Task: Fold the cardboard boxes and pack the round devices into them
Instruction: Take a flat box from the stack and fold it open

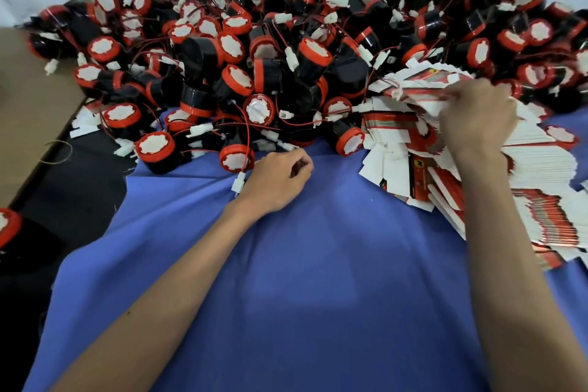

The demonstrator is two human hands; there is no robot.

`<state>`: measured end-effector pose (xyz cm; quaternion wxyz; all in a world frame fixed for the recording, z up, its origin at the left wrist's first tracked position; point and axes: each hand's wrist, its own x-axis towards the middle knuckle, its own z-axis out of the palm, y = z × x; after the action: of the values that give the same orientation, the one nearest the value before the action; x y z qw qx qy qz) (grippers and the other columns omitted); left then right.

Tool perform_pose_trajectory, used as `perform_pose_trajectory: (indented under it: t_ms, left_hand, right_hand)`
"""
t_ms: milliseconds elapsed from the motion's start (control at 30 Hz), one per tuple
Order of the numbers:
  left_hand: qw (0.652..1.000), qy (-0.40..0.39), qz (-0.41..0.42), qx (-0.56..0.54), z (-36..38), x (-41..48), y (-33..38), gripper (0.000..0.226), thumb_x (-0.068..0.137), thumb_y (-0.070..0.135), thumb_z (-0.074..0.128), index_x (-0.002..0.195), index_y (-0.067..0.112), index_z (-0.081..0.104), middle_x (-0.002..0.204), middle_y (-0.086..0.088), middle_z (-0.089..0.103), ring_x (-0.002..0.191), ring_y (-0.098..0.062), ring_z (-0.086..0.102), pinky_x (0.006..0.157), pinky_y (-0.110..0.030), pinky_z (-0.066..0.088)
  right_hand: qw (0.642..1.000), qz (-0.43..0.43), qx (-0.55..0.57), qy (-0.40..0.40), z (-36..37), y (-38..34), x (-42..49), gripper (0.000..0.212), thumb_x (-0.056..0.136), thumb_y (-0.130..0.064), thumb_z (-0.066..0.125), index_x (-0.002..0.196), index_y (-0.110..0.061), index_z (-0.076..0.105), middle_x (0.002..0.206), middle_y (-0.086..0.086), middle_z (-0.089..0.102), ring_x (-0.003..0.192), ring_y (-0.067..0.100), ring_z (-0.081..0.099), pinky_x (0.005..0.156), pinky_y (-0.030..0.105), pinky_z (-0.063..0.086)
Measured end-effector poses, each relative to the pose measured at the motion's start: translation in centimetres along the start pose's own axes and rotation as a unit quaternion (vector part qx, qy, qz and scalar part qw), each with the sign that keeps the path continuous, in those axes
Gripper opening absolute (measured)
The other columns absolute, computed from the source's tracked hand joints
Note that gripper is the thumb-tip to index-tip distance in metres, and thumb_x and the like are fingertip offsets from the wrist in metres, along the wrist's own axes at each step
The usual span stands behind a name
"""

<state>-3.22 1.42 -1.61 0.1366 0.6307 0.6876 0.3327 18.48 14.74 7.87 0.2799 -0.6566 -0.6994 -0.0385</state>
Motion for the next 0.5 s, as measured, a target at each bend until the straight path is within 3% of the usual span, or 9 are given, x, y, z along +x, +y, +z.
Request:
perform_pose_trajectory:
  t_ms: [133,233,300,400,500]
  left_hand:
    - [1.0,0.006,0.005,-0.028,-0.1,-0.2,0.1,0.013,0.093,0.018,0.054,0.084,0.026,0.059,0.065,0.018,0.06,0.064,-0.005,0.056,0.065,-0.032,0.046]
    - [0.999,0.006,0.01,-0.033,-0.2,-0.2,0.3,0.012,0.094,0.018,0.054,0.086,0.024,0.061,0.066,0.018,0.059,0.063,-0.004,0.054,0.066,-0.033,0.046]
    - [1.0,-0.001,0.013,-0.022,-0.2,-0.1,0.3,0.011,0.094,0.018,0.054,0.087,0.022,0.062,0.067,0.019,0.058,0.067,-0.008,0.056,0.069,-0.035,0.048]
    - [1.0,-0.008,0.018,-0.001,-0.2,-0.1,0.4,0.01,0.094,0.02,0.054,0.088,0.021,0.062,0.068,0.015,0.059,0.072,-0.013,0.058,0.072,-0.04,0.049]
    - [1.0,-0.014,0.015,0.012,-0.2,-0.1,0.4,0.01,0.094,0.021,0.054,0.089,0.021,0.062,0.069,0.015,0.059,0.076,-0.014,0.059,0.075,-0.041,0.048]
  right_hand:
    - [0.99,0.023,0.072,0.115,-1.7,0.5,0.9,0.042,0.085,0.002,0.049,0.117,-0.016,0.069,0.112,0.013,0.069,0.104,0.035,0.061,0.079,0.032,0.044]
    - [0.99,-0.017,0.09,0.11,-2.1,1.2,1.2,0.034,0.09,-0.006,0.051,0.12,-0.013,0.066,0.118,0.01,0.068,0.109,0.03,0.06,0.083,0.029,0.042]
    - [0.998,-0.039,0.054,-0.01,-1.7,1.8,1.3,0.045,0.094,-0.033,0.057,0.135,-0.015,0.053,0.136,0.016,0.054,0.126,0.035,0.048,0.101,0.044,0.04]
    - [0.968,-0.011,-0.054,-0.247,-1.0,2.3,1.4,0.092,0.077,-0.072,0.056,0.15,-0.025,0.027,0.158,0.016,0.02,0.144,0.037,0.017,0.112,0.062,0.017]
    - [0.951,-0.023,-0.104,-0.292,-0.7,2.1,1.3,0.103,0.066,-0.079,0.054,0.15,-0.026,0.026,0.159,0.015,0.017,0.146,0.038,0.012,0.113,0.065,0.009]
